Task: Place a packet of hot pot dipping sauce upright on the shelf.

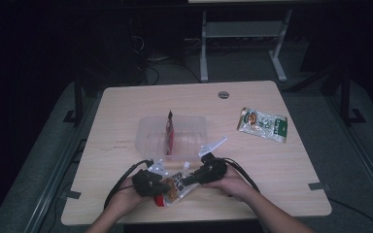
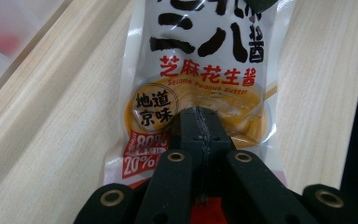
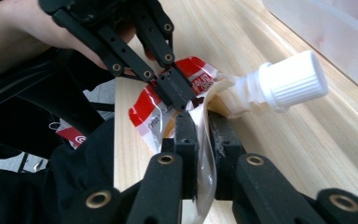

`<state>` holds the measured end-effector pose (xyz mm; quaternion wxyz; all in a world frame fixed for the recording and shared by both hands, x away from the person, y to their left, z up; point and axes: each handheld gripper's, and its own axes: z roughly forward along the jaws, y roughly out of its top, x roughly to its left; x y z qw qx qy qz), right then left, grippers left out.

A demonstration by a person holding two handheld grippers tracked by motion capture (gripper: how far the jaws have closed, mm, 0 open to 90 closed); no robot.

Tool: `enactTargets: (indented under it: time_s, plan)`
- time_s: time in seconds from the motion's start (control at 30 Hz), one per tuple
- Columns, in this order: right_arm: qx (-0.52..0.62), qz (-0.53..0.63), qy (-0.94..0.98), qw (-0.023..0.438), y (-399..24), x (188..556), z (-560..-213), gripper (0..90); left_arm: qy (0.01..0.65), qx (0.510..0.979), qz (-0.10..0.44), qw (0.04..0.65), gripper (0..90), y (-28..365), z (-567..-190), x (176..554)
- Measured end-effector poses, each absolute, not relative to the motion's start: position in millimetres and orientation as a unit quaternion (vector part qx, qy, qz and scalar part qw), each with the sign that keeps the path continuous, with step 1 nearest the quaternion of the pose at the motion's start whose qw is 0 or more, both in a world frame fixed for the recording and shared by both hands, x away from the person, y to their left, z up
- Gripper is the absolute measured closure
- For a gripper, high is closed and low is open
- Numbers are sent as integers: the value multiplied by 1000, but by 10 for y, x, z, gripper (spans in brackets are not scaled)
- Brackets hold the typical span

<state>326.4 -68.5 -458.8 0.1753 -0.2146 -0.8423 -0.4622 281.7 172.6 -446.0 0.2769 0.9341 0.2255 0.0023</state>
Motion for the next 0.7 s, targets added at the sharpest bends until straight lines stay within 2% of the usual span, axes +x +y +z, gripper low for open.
enactTargets:
  time_s: [0.2,0.27,0.4,0.7]
  plan:
    - [-196,-478,-839,172,-694,3212,-4504,889,234,923,-8,304,898,1796,-4406,2802]
    - [-194,-488,-834,169,-714,3200,-4469,892,236,919,-8,315,847,1811,-4385,2801]
    - [-188,-505,-828,157,-762,3194,-4392,895,243,912,0,331,801,1840,-4332,2795]
    - [-181,-521,-822,141,-867,3170,-4200,895,257,899,19,354,803,2039,-4196,2762]
